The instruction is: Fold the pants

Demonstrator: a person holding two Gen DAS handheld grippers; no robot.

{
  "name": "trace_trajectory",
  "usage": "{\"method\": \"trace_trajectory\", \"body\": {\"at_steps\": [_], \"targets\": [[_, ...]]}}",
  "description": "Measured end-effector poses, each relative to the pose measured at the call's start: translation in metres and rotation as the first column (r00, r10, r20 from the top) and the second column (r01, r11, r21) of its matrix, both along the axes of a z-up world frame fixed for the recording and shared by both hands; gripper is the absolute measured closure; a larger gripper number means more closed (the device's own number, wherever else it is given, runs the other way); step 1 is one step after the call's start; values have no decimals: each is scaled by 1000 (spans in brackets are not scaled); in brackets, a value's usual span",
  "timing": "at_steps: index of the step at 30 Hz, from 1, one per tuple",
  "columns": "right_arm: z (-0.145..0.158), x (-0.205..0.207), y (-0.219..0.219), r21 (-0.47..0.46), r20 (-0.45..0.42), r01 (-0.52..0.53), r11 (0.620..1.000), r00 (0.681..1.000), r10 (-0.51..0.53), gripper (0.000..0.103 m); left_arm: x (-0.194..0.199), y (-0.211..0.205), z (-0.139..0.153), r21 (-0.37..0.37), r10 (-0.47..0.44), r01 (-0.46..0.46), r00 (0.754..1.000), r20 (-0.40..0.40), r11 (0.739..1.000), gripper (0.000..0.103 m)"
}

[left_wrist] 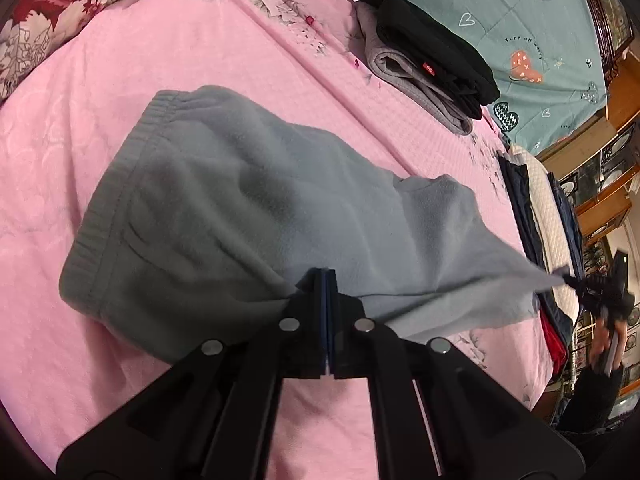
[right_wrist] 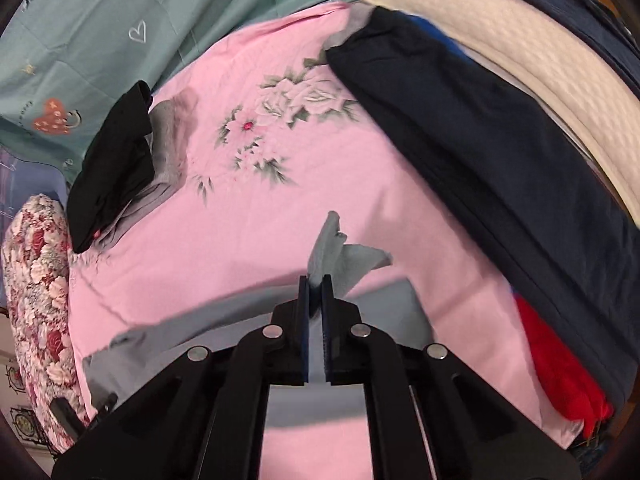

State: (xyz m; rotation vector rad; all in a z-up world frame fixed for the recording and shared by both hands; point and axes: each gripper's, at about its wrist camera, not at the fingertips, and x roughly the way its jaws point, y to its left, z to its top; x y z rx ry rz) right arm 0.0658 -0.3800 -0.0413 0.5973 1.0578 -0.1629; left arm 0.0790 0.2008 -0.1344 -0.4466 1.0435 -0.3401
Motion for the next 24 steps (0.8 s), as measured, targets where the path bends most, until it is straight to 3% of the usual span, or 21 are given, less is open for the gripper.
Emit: {"method": "trace_trajectory", "body": {"at_steps": [3,8,10,12,13,17,24], "targets": [[-32,-42,-4,65,-14,41,997,999,-40,98,0,-3,1,26,-5,5,1000,8,1000,100],[-94,-52,-10,130,-85,34,991,996,-23,96,-3,-8,4,77,-14,11,1000,28,997,100],[-89,-58,-12,108,-83,14,994,997,-5,91,-4,-7,4,77,-9,7,1000,29,997,100],[-80,-64,-15,65,-85,7,998,996,-2,78,-4,-5,3,66,-5,4,1000,27,998,100],[-75,-63,-17,38,-86,5,999,996,-2,76,-4,-3,3,55,-2,1,1000,23,998,100],[-59,-41,-25,-21,-65,-59,998,996,58,75,-3,-2,1,40,3,-4,1000,17,999,100],[-71,15,-25,-2,-143,-224,975,965,221,75,-8,-3,2,49,15,-16,999,29,999,100]]}}
